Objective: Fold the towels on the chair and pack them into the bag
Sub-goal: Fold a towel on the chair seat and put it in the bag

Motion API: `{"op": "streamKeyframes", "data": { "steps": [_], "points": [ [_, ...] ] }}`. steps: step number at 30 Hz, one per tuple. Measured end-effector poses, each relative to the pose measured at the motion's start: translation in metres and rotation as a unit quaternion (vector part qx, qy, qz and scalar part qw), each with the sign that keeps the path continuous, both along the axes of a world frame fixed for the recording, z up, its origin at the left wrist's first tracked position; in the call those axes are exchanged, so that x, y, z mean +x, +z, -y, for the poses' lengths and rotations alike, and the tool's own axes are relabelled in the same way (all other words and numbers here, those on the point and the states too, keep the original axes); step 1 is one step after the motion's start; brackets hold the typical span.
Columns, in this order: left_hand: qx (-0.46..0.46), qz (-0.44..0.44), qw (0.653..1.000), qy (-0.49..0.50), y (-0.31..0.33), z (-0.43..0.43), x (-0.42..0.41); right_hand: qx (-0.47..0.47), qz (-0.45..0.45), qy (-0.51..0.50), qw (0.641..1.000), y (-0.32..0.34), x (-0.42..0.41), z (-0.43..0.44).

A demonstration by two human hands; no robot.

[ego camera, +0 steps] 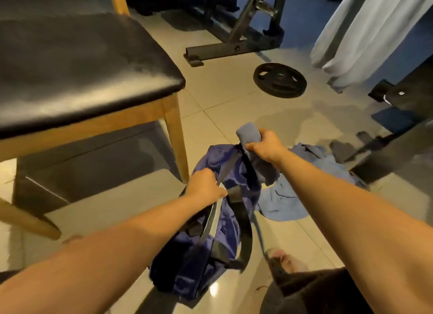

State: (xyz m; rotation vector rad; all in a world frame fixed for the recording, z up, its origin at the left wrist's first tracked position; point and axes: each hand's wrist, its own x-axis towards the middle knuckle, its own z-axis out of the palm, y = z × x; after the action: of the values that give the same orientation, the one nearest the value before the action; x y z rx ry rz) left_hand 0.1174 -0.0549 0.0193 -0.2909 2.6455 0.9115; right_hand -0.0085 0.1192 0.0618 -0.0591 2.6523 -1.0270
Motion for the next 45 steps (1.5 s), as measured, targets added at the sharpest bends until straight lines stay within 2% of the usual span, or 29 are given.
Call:
{"op": "streamKeyframes", "data": {
  "steps": [5, 8, 10, 13, 15, 17, 24, 31, 36, 41, 45],
  "points": [
    [0.005, 0.08, 0.995, -0.065, -0.016, -0.003, -0.009, -0.082, 0.083, -0.109, 0.987, -0.015, 0.002, -0.035],
    [-0.024, 0.094, 0.988, -0.123, -0.014, 0.005, -0.02, -0.141, 0.124, -0.085, 0.978, -0.014, -0.003, -0.046],
    [-0.043, 0.053, 0.987, -0.143, -0.009, 0.005, -0.03, -0.165, 0.153, -0.06, 0.972, -0.012, -0.01, -0.044],
    [-0.057, -0.087, 0.99, -0.099, 0.0, -0.004, -0.053, -0.173, 0.173, -0.038, 0.969, -0.011, -0.021, -0.036],
    [-0.064, -0.172, 0.979, -0.086, 0.002, -0.013, -0.069, -0.176, 0.178, -0.041, 0.967, -0.011, -0.029, -0.031],
    [-0.055, -0.21, 0.972, -0.094, -0.003, -0.023, -0.082, -0.18, 0.183, -0.046, 0.965, -0.014, -0.035, -0.029],
    [-0.043, -0.225, 0.968, -0.1, -0.028, -0.041, -0.101, -0.226, 0.21, -0.068, 0.949, -0.025, -0.05, -0.034],
    [0.009, -0.242, 0.966, -0.093, -0.023, -0.031, -0.097, -0.296, 0.293, -0.057, 0.907, -0.02, -0.057, -0.032],
    [0.0, -0.277, 0.954, -0.116, -0.013, -0.017, -0.085, -0.283, 0.334, -0.055, 0.898, -0.006, -0.06, -0.026],
    [0.012, -0.287, 0.954, -0.089, -0.012, -0.009, -0.08, -0.291, 0.352, -0.056, 0.888, 0.004, -0.06, -0.031],
    [0.042, -0.288, 0.955, -0.056, -0.012, -0.011, -0.078, -0.218, 0.34, -0.036, 0.914, 0.003, -0.06, -0.027]
  ]
}}
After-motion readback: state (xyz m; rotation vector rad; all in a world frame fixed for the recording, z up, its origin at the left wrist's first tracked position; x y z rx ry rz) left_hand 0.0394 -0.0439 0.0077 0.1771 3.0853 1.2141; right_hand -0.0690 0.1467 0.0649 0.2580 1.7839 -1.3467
